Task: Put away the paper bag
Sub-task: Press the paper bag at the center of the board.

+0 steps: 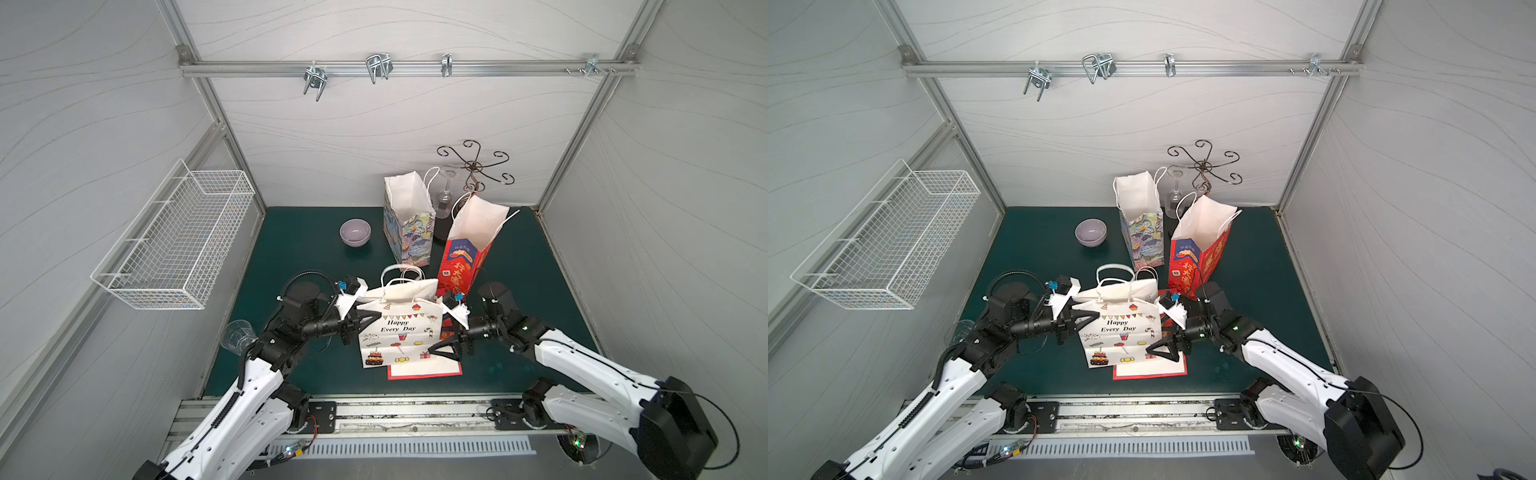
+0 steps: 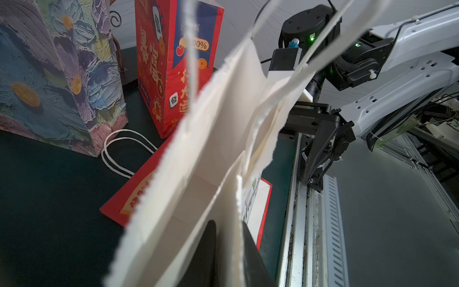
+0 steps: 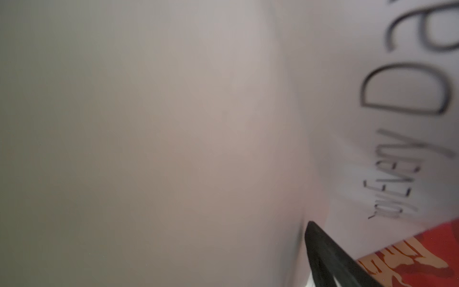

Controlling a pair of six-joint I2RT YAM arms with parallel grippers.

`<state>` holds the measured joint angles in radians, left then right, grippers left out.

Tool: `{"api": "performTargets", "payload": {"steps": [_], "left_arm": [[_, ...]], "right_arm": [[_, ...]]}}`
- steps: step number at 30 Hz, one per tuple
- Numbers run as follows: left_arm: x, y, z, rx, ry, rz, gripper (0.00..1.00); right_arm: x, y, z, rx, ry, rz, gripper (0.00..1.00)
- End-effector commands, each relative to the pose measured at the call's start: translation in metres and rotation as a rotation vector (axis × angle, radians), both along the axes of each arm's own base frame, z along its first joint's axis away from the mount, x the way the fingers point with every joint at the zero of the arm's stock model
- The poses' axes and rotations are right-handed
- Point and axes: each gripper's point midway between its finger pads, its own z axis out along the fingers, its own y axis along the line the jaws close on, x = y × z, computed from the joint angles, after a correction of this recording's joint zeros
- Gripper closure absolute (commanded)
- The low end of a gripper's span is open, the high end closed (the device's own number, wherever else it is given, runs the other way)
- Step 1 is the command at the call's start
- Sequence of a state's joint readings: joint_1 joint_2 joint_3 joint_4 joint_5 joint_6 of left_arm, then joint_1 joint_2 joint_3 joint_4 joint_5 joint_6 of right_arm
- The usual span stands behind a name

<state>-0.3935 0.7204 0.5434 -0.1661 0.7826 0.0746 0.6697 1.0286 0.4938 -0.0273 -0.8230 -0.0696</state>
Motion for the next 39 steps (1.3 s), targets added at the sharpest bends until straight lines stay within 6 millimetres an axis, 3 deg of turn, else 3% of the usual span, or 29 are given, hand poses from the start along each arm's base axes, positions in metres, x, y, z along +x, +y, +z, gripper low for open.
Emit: {"api": "performTargets", "payload": {"steps": [1, 11, 15, 17, 19, 28, 31, 34, 39], "left_arm": [[0.003, -0.003, 0.006, -0.022, -0.042, -0.011, 0.83], [0.006, -0.004, 0.000, -0.009, -0.035, -0.021, 0.84], [0.005, -0.004, -0.002, 0.008, -0.044, -0.026, 0.85], [0.005, -0.003, -0.003, 0.016, -0.048, -0.028, 0.85], [0.004, -0.004, -0.004, 0.017, -0.049, -0.033, 0.85], [0.006, -0.006, -0.001, 0.011, -0.047, -0.042, 0.86], [0.007, -0.006, -0.002, 0.011, -0.045, -0.038, 0.85], [0.008, -0.005, -0.001, 0.009, -0.045, -0.032, 0.85], [0.012, -0.004, 0.002, -0.005, -0.048, -0.002, 0.84]], "right_arm": [[0.003, 0.011, 0.028, 0.133, -0.091, 0.028, 0.16], [-0.003, 0.009, 0.085, 0.237, -0.249, 0.053, 0.17], [0.018, -0.010, 0.107, 0.179, -0.396, -0.069, 0.16], [0.041, -0.026, 0.110, 0.114, -0.469, -0.193, 0.13], [0.049, -0.035, 0.112, 0.080, -0.505, -0.210, 0.09], [0.045, -0.008, 0.123, 0.187, -0.382, 0.034, 0.02], [0.045, 0.004, 0.113, 0.191, -0.355, 0.087, 0.09], [0.047, 0.015, 0.105, 0.197, -0.363, 0.109, 0.24], [0.057, 0.020, 0.099, 0.215, -0.367, 0.082, 0.71]]}}
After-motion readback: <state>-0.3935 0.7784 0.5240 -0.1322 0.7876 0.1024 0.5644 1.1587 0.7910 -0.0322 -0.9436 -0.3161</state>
